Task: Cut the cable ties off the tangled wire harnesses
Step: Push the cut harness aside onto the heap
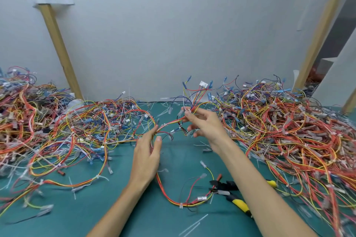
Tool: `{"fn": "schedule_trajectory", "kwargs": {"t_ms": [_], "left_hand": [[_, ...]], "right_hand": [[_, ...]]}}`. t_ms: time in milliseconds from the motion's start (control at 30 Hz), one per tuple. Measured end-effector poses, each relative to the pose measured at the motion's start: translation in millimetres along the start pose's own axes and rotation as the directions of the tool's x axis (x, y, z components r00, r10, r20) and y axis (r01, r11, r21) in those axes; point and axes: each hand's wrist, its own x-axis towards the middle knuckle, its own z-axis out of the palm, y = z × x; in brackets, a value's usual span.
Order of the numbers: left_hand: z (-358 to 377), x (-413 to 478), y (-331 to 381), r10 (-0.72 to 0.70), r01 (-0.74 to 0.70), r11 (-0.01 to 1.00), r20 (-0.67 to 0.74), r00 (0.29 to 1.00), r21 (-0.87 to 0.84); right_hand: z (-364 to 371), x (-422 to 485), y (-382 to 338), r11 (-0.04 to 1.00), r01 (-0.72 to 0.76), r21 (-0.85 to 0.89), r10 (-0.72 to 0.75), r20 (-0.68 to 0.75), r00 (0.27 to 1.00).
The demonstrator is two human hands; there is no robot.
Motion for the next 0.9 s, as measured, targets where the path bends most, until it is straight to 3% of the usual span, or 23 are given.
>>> {"fn": "schedule_trajectory", "kwargs": {"t_ms": [300, 533, 767, 900], "left_hand": [[0, 1, 8, -0.082, 0.109, 0.934, 0.094, 0.992, -0.339], [-5, 5, 7, -0.105, 0.159, 0.887, 0.145, 0.984, -0.433], [-3, 4, 3, -0.096, 0.207, 0.866, 0.256, 0.962, -0.455], [-3, 5, 1, -0.121, 0.274, 0.804, 0.306, 0.944, -0.528]], "right_hand": [[-9, 2, -5, 0.947, -0.163, 0.275, 0.13, 0.132, 0.983], [-24, 7, -2, 0.754, -0.369, 0.544, 0.174, 0.376, 0.91], [-31, 9, 0, 0.67, -0.385, 0.635, 0.177, 0.368, 0.913], [-33, 10, 0, 0.653, -0.378, 0.656, 0.174, 0.356, 0.918]]}}
